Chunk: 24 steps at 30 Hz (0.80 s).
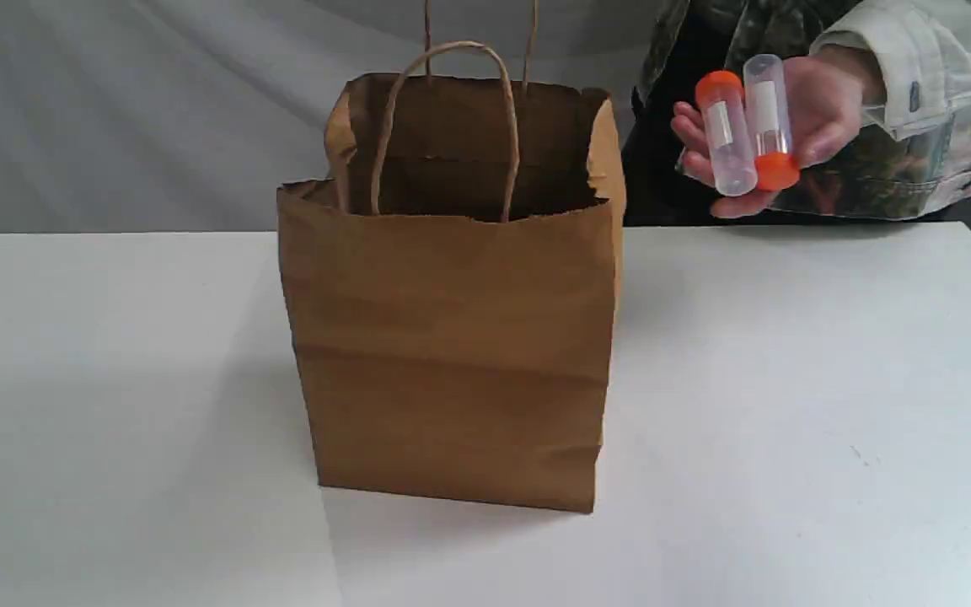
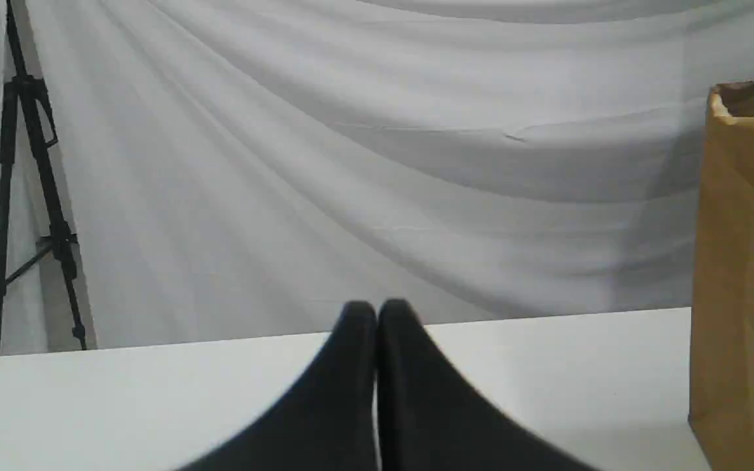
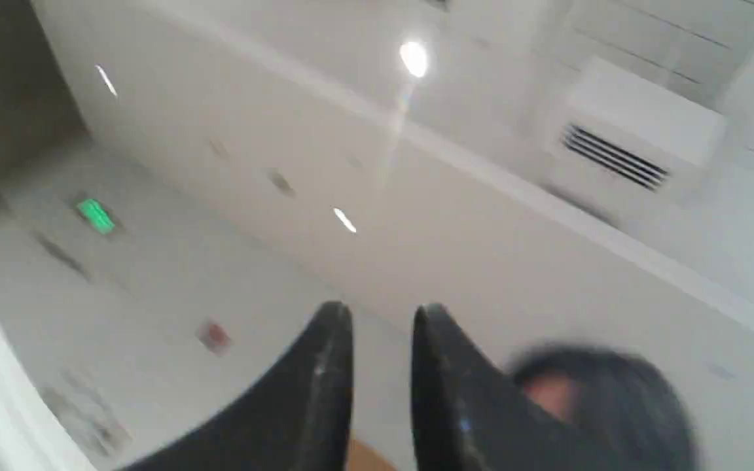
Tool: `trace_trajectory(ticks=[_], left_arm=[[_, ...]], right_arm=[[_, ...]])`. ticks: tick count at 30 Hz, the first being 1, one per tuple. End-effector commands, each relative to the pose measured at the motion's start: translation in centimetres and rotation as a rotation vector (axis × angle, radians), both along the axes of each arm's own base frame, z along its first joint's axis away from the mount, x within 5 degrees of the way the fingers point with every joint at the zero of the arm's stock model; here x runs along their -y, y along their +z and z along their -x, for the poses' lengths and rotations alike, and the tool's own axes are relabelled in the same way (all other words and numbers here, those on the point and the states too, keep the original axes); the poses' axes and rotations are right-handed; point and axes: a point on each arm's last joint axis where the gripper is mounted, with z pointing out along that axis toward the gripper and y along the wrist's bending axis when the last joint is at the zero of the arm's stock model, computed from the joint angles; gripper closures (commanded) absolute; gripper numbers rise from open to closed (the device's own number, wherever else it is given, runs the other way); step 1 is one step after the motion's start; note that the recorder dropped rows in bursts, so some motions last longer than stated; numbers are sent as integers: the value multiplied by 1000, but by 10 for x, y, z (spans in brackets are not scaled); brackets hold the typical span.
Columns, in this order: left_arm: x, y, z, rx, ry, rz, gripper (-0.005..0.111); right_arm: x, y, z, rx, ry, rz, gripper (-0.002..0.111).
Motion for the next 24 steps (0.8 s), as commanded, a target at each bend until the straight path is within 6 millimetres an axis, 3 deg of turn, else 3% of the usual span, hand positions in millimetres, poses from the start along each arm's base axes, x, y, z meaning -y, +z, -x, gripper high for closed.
trace_trajectory(ticks=[1,3,7,11,17,24], left_arm=[[0,-1,0,7,2,-2,107],[0,-1,0,7,2,0,107],[0,-1,0,7,2,0,107],[0,-1,0,7,2,0,107],[0,-1,0,7,1,2,107],[0,-1,0,7,1,2,107]], right_arm=[[9,-7,-16,-159,-166,-108,102],[10,-8,-27,-282,-138,-169,108],[7,-2,-62,-644,-43,-337,108],[-2,-1,-95,-906,-73,-397,108],[-39,-7,-127,-1170,-82,-348,108],[-81,-25,-154,-1503,171,-260,108]])
